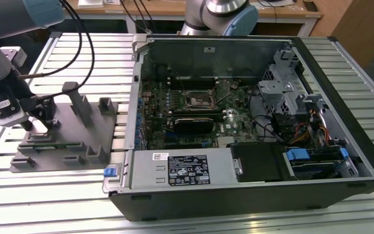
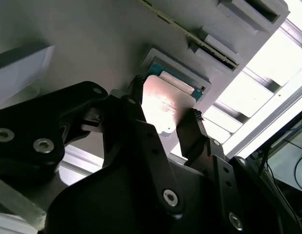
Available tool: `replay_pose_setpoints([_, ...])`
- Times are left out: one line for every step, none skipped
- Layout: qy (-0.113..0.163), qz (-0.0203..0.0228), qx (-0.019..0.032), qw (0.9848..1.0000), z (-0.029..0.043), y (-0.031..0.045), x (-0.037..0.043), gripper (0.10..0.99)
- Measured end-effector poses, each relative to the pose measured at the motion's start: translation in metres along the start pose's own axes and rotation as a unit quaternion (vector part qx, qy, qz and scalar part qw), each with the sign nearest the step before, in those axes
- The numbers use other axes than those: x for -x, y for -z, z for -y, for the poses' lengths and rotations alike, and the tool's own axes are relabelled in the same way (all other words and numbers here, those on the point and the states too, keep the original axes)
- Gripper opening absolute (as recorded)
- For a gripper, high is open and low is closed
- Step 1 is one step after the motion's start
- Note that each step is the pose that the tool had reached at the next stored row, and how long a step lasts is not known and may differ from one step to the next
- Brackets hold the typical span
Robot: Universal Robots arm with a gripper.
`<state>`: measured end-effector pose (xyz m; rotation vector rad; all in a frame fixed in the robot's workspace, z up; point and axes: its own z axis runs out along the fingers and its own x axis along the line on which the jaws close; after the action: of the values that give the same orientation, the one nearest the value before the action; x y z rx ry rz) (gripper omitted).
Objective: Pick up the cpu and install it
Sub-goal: 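Pick up the cpu and move it towards the insertion slot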
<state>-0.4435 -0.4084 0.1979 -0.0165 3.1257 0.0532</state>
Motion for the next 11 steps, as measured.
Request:
replay_pose_setpoints([0.0, 0.0002, 0.0, 1.0, 0.0, 0.0001, 0.0, 0.525])
replay_pose_setpoints([0.0, 0.0002, 0.0001, 1.0, 0.0, 0.0002, 0.0, 0.525])
replay_pose_setpoints([0.0, 0.0, 0.0001, 1.0, 0.0, 0.0009, 0.0, 0.525])
replay_pose_setpoints([0.0, 0.0, 0.0003, 1.0, 0.0, 0.0016, -0.0001, 0.525])
replay_pose_setpoints([0.0, 0.0, 0.0004, 1.0, -0.0001, 0.0024, -0.0001, 0.525])
replay_pose_setpoints([0.0, 0.0001, 0.0004, 1.0, -0.0001, 0.0031, 0.0, 0.525])
replay_pose_setpoints([0.0, 0.0, 0.0004, 1.0, -0.0002, 0.0039, 0.0, 0.525])
replay_pose_setpoints([0.0, 0.0001, 0.0004, 1.0, -0.0002, 0.0045, 0.0, 0.525])
replay_pose_setpoints([0.0, 0.0001, 0.0004, 1.0, -0.0002, 0.0051, 0.0, 0.525])
replay_pose_setpoints([0.0, 0.0001, 0.0004, 1.0, -0.0002, 0.0059, 0.0, 0.525])
replay_pose_setpoints([0.0, 0.0001, 0.0005, 1.0, -0.0002, 0.0065, 0.0, 0.525])
